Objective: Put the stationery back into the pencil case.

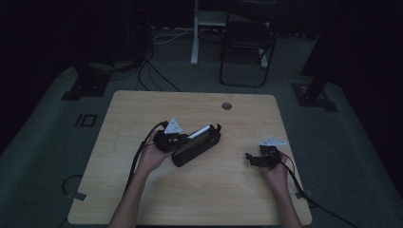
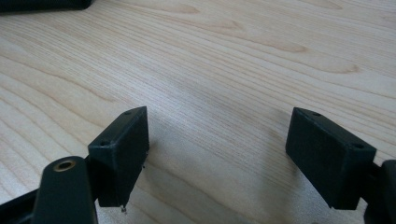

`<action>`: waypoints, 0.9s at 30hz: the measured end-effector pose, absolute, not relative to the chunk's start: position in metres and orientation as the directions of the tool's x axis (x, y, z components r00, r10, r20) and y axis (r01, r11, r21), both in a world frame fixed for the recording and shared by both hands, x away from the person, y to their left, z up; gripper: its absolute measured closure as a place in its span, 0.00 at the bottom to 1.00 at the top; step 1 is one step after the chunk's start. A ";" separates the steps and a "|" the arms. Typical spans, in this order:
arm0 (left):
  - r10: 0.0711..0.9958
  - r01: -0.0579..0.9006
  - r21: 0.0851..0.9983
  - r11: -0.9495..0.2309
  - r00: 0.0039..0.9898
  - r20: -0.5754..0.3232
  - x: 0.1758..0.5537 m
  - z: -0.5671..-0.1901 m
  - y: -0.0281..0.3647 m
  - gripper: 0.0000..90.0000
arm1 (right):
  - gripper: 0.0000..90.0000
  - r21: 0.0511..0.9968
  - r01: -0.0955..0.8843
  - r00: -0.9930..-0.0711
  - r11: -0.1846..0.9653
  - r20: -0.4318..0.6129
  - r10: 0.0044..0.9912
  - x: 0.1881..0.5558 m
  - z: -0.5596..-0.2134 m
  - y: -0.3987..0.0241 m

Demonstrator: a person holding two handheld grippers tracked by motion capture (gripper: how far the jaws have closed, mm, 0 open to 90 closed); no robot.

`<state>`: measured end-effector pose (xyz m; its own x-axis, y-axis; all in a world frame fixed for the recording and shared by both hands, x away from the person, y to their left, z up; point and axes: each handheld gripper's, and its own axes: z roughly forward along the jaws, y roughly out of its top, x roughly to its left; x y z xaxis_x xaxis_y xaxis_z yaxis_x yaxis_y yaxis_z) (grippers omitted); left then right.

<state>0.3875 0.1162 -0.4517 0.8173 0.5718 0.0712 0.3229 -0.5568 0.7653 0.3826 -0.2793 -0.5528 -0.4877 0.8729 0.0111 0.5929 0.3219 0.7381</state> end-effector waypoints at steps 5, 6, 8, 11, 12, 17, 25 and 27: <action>0.572 0.326 0.759 -0.564 0.817 0.074 0.389 -0.454 0.114 0.88 | 0.24 0.738 0.593 -0.488 0.322 0.011 0.873 0.383 -0.553 -0.279; 0.573 0.327 0.754 -0.569 0.816 0.078 0.389 -0.455 0.113 0.88 | 0.24 0.738 0.593 -0.488 0.322 0.011 0.873 0.383 -0.553 -0.279; 0.573 0.330 0.754 -0.569 0.816 0.075 0.390 -0.456 0.112 0.88 | 0.24 0.738 0.593 -0.488 0.322 0.011 0.873 0.383 -0.553 -0.279; 0.572 0.332 0.751 -0.571 0.817 0.074 0.390 -0.458 0.111 0.88 | 0.24 0.738 0.593 -0.488 0.322 0.011 0.873 0.383 -0.553 -0.279; 0.570 0.331 0.750 -0.573 0.818 0.074 0.390 -0.458 0.110 0.88 | 0.24 0.738 0.593 -0.488 0.322 0.011 0.873 0.383 -0.553 -0.279; 0.565 0.330 0.746 -0.578 0.822 0.074 0.391 -0.459 0.107 0.88 | 0.24 0.738 0.593 -0.488 0.322 0.011 0.873 0.383 -0.553 -0.279; 0.553 0.329 0.736 -0.592 0.830 0.074 0.392 -0.464 0.102 0.87 | 0.24 0.738 0.593 -0.488 0.322 0.011 0.873 0.383 -0.553 -0.279; 0.551 0.328 0.736 -0.593 0.832 0.073 0.391 -0.464 0.102 0.86 | 0.24 0.738 0.593 -0.488 0.322 0.011 0.873 0.383 -0.553 -0.279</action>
